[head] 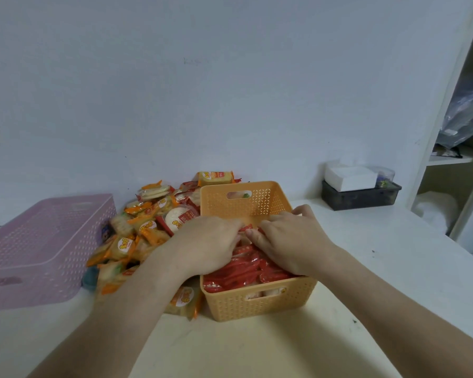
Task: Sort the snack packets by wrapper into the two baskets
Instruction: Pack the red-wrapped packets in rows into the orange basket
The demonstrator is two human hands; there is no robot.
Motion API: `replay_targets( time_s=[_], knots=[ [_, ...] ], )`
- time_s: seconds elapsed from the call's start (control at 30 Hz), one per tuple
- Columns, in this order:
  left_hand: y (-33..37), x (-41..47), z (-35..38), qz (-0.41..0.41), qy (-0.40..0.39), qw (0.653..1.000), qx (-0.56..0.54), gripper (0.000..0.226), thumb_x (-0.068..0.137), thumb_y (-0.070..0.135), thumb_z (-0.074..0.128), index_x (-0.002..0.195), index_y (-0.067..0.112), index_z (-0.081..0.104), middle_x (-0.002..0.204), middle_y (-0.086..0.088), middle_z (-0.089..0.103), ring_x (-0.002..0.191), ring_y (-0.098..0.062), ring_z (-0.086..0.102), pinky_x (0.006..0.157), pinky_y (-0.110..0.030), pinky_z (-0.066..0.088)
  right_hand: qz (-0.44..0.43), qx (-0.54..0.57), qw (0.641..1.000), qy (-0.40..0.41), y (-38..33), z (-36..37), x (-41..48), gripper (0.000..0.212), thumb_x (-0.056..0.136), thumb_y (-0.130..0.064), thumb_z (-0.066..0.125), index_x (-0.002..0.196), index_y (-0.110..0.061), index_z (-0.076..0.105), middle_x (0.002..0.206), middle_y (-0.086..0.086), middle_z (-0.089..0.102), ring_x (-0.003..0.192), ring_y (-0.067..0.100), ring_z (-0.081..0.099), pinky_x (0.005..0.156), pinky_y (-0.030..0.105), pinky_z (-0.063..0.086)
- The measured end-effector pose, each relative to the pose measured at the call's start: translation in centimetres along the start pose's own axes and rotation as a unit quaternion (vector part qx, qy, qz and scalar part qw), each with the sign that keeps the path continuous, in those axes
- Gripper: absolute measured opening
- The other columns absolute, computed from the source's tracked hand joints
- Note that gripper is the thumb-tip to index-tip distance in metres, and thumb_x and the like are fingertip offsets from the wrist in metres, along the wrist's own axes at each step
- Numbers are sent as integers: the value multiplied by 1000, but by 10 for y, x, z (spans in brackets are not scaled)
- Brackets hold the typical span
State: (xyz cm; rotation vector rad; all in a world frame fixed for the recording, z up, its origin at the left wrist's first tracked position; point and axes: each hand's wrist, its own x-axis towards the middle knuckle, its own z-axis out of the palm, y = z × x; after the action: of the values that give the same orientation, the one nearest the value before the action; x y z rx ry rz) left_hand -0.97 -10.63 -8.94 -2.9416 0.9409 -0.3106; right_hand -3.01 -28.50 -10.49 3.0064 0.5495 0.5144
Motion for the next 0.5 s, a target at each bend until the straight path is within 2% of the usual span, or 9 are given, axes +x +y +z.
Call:
replay_targets(
  time_s=[0.07,0.17,0.23,0.3,0.37,0.4,0.47,0.5],
  knots=[
    [3,0,0,-6,-7,999,-32,35,100,44,29,115,26,55,99,3,69,89,-18,62,75,-34,42,-1,28,999,-17,0,1,-1,46,97,-57,9,85,-25,40,93,-7,66,91,17,63,101,48,26],
    [8,-3,0,0,-32,999,-27,42,100,51,19,102,29,55,104,7,66,99,-15,59,88,-36,37,-8,47,999,-9,1,2,-2,38,98,-52,12,91,-24,37,87,-6,65,85,17,62,102,48,25],
    [9,-5,3,3,-45,999,-8,44,100,53,17,107,31,54,110,8,63,107,-14,55,96,-39,34,-2,53,999,-5,2,0,-1,42,98,-50,15,88,-22,46,87,-5,66,85,15,61,103,45,25],
    [9,-7,6,11,-33,999,9,43,99,53,18,110,29,52,108,8,65,104,-15,57,97,-41,36,15,79,997,-10,3,-4,0,51,95,-49,13,80,-21,53,81,-5,65,81,14,58,102,41,25],
    [11,-8,8,22,-1,1000,16,43,99,51,21,115,28,53,104,6,67,97,-17,61,88,-41,45,30,103,994,-32,3,-10,3,53,94,-44,13,74,-20,54,72,-5,59,75,14,52,100,41,26],
    [12,-9,9,24,13,999,17,41,99,49,24,119,28,53,100,4,67,92,-19,63,78,-39,49,32,99,993,-54,2,-13,7,49,96,-40,15,72,-19,53,68,-6,53,75,15,49,99,41,28],
    [15,-9,9,16,29,999,25,37,101,45,28,119,25,53,88,3,64,82,-20,63,61,-34,46,34,91,987,-129,0,-25,20,43,98,-33,20,70,-18,48,70,-10,46,82,19,48,95,42,31],
    [16,-9,9,11,30,999,26,37,101,45,28,118,24,54,84,3,62,80,-21,63,59,-34,45,38,106,980,-165,-1,-32,28,40,99,-31,24,73,-17,51,76,-11,47,87,21,51,92,40,34]
  ],
)
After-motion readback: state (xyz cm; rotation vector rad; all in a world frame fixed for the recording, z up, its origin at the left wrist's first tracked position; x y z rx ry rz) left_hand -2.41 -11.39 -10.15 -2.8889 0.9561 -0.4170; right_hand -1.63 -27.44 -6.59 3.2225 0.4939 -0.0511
